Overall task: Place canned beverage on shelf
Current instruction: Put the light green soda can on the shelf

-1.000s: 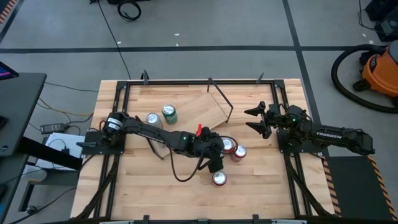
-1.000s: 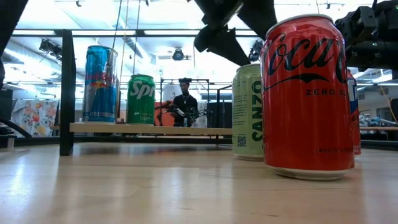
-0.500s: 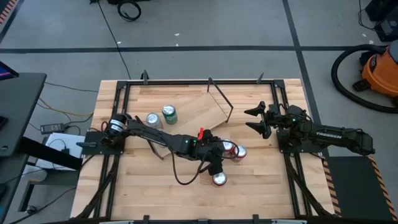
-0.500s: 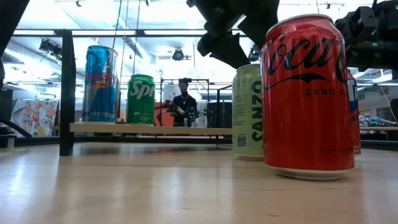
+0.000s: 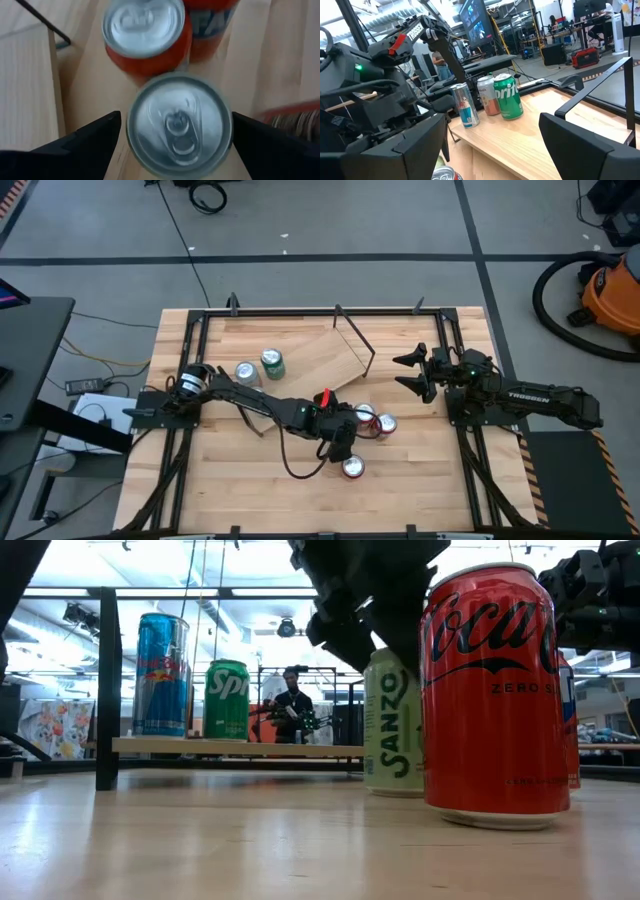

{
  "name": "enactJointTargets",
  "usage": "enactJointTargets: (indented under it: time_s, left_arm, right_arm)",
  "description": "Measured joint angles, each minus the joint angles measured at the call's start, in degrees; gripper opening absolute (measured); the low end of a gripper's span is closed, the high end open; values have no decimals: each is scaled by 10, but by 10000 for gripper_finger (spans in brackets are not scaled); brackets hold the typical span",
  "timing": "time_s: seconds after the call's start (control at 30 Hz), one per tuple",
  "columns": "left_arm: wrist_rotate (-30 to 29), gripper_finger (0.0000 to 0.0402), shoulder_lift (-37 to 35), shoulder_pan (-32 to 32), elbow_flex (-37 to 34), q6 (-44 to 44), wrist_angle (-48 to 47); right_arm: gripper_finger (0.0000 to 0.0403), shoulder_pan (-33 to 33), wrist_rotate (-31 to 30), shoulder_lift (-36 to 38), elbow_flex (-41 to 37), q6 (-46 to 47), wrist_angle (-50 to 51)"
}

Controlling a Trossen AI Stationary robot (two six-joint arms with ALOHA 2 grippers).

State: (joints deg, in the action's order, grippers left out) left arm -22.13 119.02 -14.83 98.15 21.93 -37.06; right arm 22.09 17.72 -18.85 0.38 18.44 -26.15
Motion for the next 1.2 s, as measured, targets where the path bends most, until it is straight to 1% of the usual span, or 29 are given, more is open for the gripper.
enactJointTargets:
  time_s: [0.17,0.3,0.5,0.83,1.2]
  left_arm:
    - [18,369,0,6,0,-11,0]
    - [25,347,0,8,0,-28,0]
    - [33,315,0,8,1,-31,1]
    - [35,309,-6,8,1,-37,-8]
    - [35,308,-45,8,0,-31,-60]
  right_arm:
    - [334,0,0,0,0,0,0]
    - [334,0,0,0,0,0,0]
    - [334,0,0,0,0,0,0]
    - [334,0,2,0,0,0,1]
    - [334,0,2,0,0,0,2]
